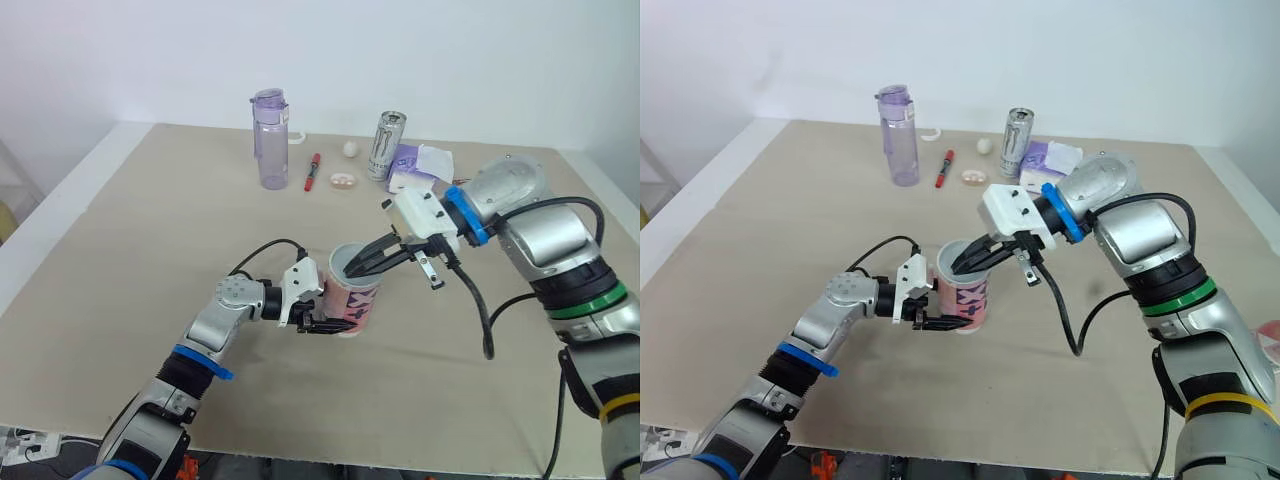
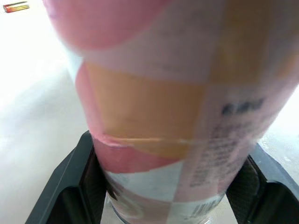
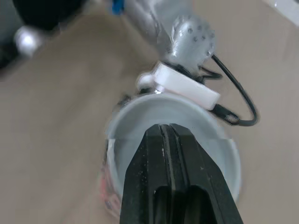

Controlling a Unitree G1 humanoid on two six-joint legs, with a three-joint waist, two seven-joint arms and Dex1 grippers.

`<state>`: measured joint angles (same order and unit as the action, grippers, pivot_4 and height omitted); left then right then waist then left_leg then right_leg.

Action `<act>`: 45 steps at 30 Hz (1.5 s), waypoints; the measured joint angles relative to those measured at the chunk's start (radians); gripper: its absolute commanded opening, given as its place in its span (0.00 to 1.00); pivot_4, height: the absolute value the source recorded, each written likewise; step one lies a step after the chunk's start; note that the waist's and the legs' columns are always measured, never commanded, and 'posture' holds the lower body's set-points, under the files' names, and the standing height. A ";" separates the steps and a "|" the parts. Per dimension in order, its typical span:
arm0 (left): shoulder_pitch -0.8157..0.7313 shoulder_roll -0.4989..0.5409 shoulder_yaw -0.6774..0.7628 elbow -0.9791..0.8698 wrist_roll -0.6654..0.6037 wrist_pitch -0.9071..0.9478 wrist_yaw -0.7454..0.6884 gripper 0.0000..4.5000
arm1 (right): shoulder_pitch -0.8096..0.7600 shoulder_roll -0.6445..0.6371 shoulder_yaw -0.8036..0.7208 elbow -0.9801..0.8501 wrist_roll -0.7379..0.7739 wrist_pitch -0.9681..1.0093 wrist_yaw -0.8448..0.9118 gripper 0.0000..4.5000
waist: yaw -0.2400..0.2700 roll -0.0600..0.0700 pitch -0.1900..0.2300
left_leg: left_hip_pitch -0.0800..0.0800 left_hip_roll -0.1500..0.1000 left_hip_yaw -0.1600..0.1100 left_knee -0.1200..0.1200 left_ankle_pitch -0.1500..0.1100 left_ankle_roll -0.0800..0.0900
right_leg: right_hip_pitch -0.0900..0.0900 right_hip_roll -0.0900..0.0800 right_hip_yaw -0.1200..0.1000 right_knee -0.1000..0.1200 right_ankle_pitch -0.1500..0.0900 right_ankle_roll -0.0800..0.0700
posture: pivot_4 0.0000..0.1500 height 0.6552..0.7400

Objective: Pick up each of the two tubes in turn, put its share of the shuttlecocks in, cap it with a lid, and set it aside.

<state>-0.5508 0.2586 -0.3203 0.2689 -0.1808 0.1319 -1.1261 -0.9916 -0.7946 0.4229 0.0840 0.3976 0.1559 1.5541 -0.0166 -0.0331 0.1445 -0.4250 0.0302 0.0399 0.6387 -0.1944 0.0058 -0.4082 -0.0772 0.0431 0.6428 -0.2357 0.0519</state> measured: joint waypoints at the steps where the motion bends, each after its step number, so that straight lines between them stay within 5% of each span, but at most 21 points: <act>1: -0.005 -0.001 -0.001 -0.006 -0.001 0.000 0.003 0.69 | 0.067 -0.034 -0.097 -0.030 0.087 0.088 -0.022 0.02 | 0.003 0.002 0.002 | -0.005 -0.001 0.000 0.000 0.000 0.001 | 0.000 0.001 -0.003 0.000 0.000 0.001 | 1.00 1.00; 2: -0.004 0.008 0.005 -0.011 -0.006 -0.001 0.002 0.69 | 0.121 -0.078 -0.257 -0.033 0.187 0.198 -0.086 0.02 | 0.004 0.002 0.003 | -0.006 -0.001 0.000 0.000 0.001 0.001 | -0.001 0.001 -0.003 -0.001 0.000 0.001 | 1.00 1.00; 6: -0.008 0.011 0.005 -0.013 -0.006 -0.004 0.002 0.69 | 0.159 -0.085 -0.375 -0.049 0.240 0.243 -0.157 0.02 | 0.001 0.006 0.008 | -0.007 0.000 0.000 0.000 0.001 0.001 | -0.001 0.003 -0.003 -0.003 -0.001 0.004 | 1.00 1.00; 10: -0.009 0.014 0.007 -0.013 -0.017 -0.005 -0.003 0.98 | 0.349 -0.086 -0.520 -0.087 0.265 0.276 -0.270 0.00 | 0.001 0.003 0.009 | -0.008 -0.001 -0.001 0.000 0.001 0.001 | 0.000 0.004 -0.005 -0.003 -0.002 0.006 | 1.00 1.00; 12: -0.010 0.028 0.008 0.001 -0.014 -0.002 -0.009 0.99 | 0.437 -0.083 -0.554 -0.091 0.242 0.262 -0.314 0.00 | -0.001 0.005 0.011 | -0.009 -0.002 0.001 0.000 0.001 0.001 | -0.001 0.004 -0.004 -0.004 -0.002 0.007 | 1.00 1.00; 17: -0.006 0.049 0.011 0.027 -0.015 -0.011 -0.033 1.00 | 0.601 -0.069 -0.584 -0.128 0.194 0.221 -0.363 0.34 | -0.001 0.007 0.013 | -0.015 -0.002 -0.001 0.000 0.000 0.001 | -0.004 0.013 -0.001 -0.004 -0.001 0.015 | 1.00 1.00; 18: -0.006 0.057 0.013 0.026 -0.016 -0.023 -0.044 1.00 | 0.646 -0.066 -0.585 -0.137 0.181 0.201 -0.360 0.53 | 0.000 0.007 0.013 | -0.014 -0.001 -0.002 -0.001 0.000 0.001 | -0.004 0.014 -0.001 -0.004 -0.002 0.015 | 1.00 1.00; 25: -0.005 0.090 0.027 0.016 -0.023 -0.047 -0.076 1.00 | 0.730 -0.042 -0.574 -0.141 0.148 0.152 -0.335 0.99 | -0.001 0.008 0.015 | -0.014 0.000 -0.002 -0.001 0.000 0.001 | -0.003 0.016 -0.001 -0.004 -0.002 0.014 | 1.00 1.00; 45: 0.251 0.229 0.205 -0.375 -0.233 0.102 -0.050 1.00 | 0.719 0.223 -0.375 -0.138 0.048 0.004 -0.365 0.99 | -0.003 0.008 0.015 | -0.012 0.002 -0.003 0.001 0.000 0.000 | -0.001 0.018 -0.001 -0.001 -0.001 0.012 | 1.00 1.00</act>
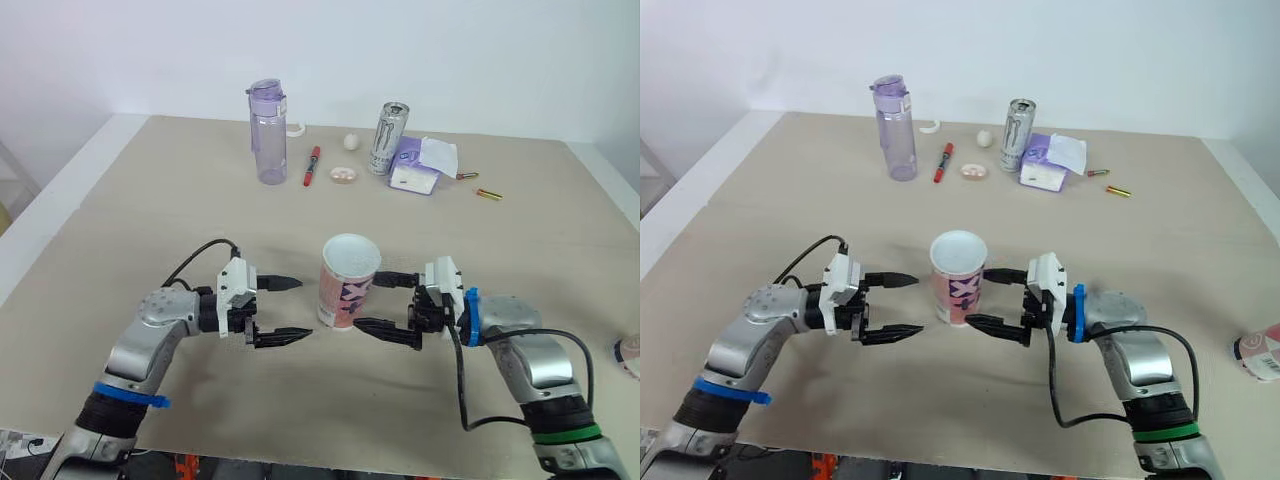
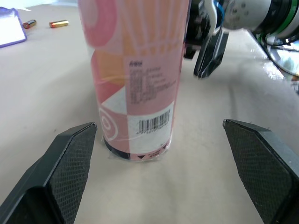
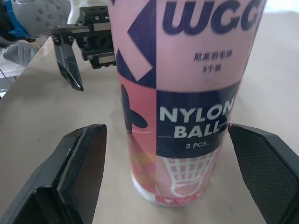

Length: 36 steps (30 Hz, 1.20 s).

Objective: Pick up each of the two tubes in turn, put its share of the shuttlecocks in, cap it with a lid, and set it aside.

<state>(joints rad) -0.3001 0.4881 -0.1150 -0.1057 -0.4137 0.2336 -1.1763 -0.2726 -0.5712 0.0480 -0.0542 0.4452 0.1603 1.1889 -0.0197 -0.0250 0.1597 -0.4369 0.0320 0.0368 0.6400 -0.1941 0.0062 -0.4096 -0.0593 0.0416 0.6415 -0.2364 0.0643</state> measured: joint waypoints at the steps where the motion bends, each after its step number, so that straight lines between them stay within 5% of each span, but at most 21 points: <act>1: 0.013 0.002 0.005 -0.019 -0.006 0.010 0.014 1.00 | -0.002 0.007 0.012 0.002 -0.008 -0.008 -0.006 0.99 | 0.000 0.000 0.000 | 0.000 0.000 0.000 0.000 0.000 0.000 | 0.000 0.000 0.000 0.000 0.000 0.000 | 1.00 1.00; 36: 0.092 0.057 0.006 -0.112 -0.018 0.027 0.080 1.00 | -0.131 0.254 0.147 0.240 -0.175 -0.175 -0.081 0.99 | -0.001 0.000 0.000 | 0.006 0.005 0.002 0.000 0.003 -0.005 | 0.001 0.005 0.001 0.005 0.002 -0.005 | 1.00 1.00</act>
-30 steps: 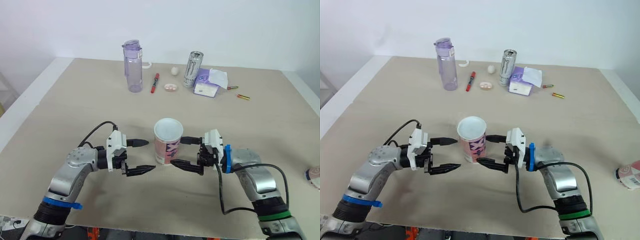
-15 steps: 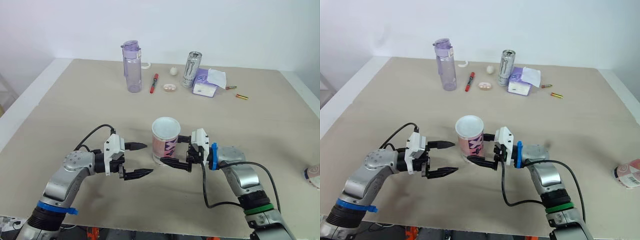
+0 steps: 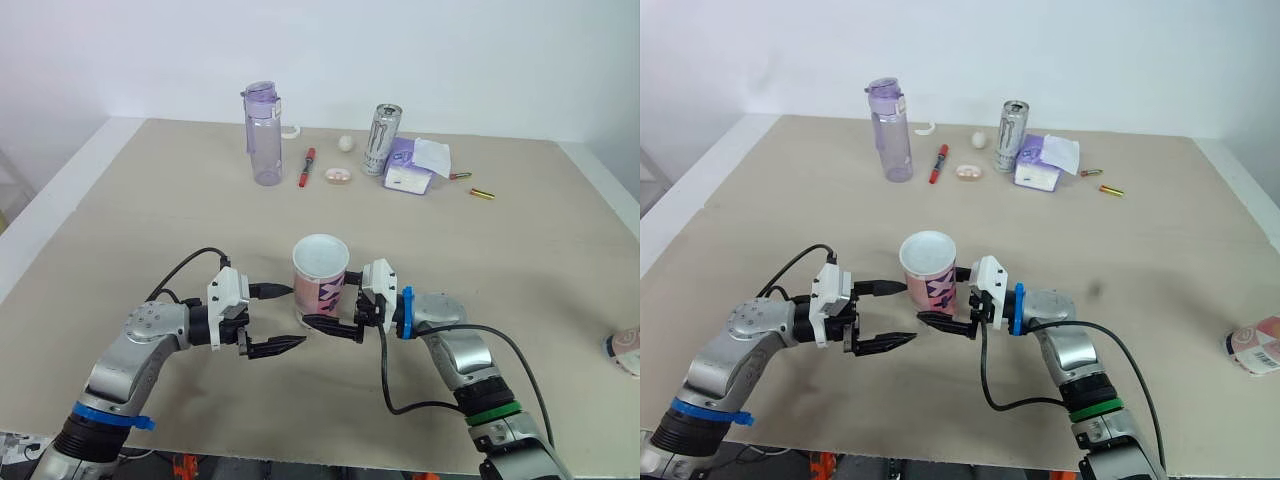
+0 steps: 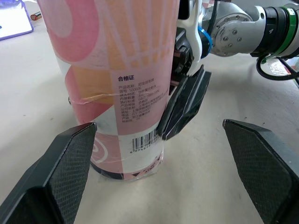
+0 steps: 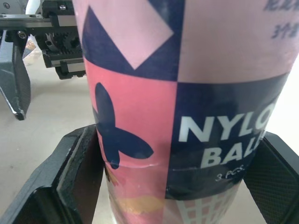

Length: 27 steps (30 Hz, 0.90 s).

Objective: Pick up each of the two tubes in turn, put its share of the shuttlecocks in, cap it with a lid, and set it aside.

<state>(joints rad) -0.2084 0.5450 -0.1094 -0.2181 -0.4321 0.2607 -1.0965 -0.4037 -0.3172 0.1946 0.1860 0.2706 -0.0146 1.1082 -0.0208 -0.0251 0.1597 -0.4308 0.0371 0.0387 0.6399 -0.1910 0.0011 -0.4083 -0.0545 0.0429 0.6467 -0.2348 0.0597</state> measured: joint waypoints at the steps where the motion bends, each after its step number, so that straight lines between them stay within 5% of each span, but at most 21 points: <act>1: 0.000 0.000 0.000 0.000 0.000 0.000 0.000 1.00 | -0.001 0.003 0.000 0.005 -0.001 -0.003 0.000 0.99 | 0.000 0.000 0.000 | 0.000 0.000 0.000 0.000 0.000 0.000 | 0.000 0.000 0.000 0.000 0.000 0.000 | 1.00 1.00; 16: 0.000 0.009 -0.002 0.000 0.000 0.000 0.001 1.00 | -0.042 0.059 0.013 0.077 -0.029 -0.047 -0.005 0.99 | 0.000 0.000 0.000 | 0.002 0.012 0.000 0.000 0.001 -0.002 | -0.001 0.012 0.000 0.000 0.003 -0.008 | 1.00 1.00; 19: 0.000 0.009 -0.003 0.000 0.000 0.000 0.000 1.00 | -0.047 0.060 0.014 0.083 -0.029 -0.050 -0.002 0.85 | 0.000 0.000 0.000 | 0.003 0.014 0.000 0.000 0.001 -0.002 | -0.001 0.015 0.000 0.001 0.002 -0.009 | 1.00 1.00; 27: -0.012 0.009 -0.003 0.007 0.002 -0.012 -0.001 1.00 | -0.048 0.053 0.013 0.084 -0.029 -0.057 0.005 0.85 | 0.000 0.000 0.000 | 0.003 0.015 0.001 -0.001 0.001 -0.002 | -0.001 0.016 0.001 0.001 0.001 -0.012 | 1.00 1.00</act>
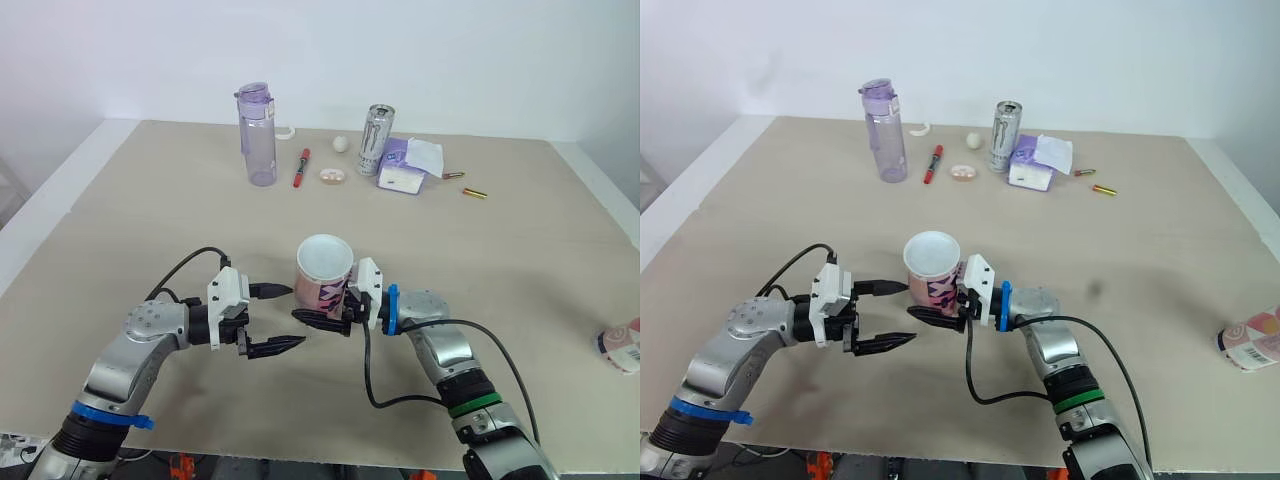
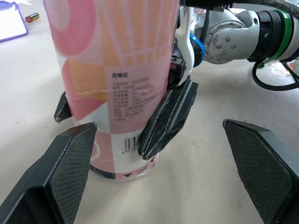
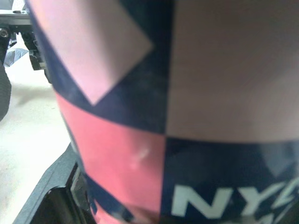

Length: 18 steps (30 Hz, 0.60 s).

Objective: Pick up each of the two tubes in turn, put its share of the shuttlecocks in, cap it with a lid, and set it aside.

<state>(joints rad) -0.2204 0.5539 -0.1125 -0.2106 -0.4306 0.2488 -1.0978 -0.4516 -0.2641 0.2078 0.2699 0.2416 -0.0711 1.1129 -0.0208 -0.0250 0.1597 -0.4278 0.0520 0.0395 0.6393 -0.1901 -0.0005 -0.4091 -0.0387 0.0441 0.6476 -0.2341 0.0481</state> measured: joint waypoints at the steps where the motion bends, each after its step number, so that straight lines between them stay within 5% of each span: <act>1: 0.000 0.000 0.000 0.000 0.000 -0.001 0.000 1.00 | 0.000 0.000 0.000 0.000 0.000 0.000 0.000 0.85 | 0.000 0.000 0.000 | 0.000 0.000 0.000 0.000 0.000 0.000 | 0.000 0.000 0.000 0.000 0.000 0.000 | 1.00 1.00; 7: 0.003 -0.003 -0.002 0.006 0.002 -0.029 -0.002 1.00 | 0.024 -0.054 -0.045 -0.081 0.024 0.045 -0.030 0.85 | 0.001 0.000 0.000 | 0.000 0.000 0.000 0.000 0.000 0.000 | 0.000 -0.001 0.000 0.000 0.000 -0.001 | 1.00 1.00; 13: 0.008 -0.031 -0.020 0.030 0.022 -0.075 -0.007 1.00 | 0.243 -0.176 -0.277 -0.309 0.126 0.174 -0.184 0.85 | 0.011 0.000 0.000 | -0.001 -0.002 0.001 -0.001 -0.002 -0.003 | 0.000 -0.002 0.001 0.000 -0.001 0.001 | 1.00 1.00; 18: -0.021 -0.050 -0.043 0.060 0.030 -0.091 -0.027 1.00 | 0.347 -0.218 -0.465 -0.331 0.145 0.193 -0.326 0.85 | 0.001 0.000 0.000 | 0.001 -0.002 0.002 0.000 -0.002 -0.003 | 0.000 -0.001 0.004 0.000 -0.002 0.001 | 1.00 1.00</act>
<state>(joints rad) -0.2412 0.5042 -0.1551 -0.1501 -0.4011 0.1582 -1.1246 -0.1043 -0.4818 -0.2572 -0.0606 0.3862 0.1224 0.7868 -0.0200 -0.0246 0.1594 -0.4272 0.0502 0.0418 0.6389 -0.1919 -0.0035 -0.4092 -0.0395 0.0480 0.6475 -0.2362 0.0494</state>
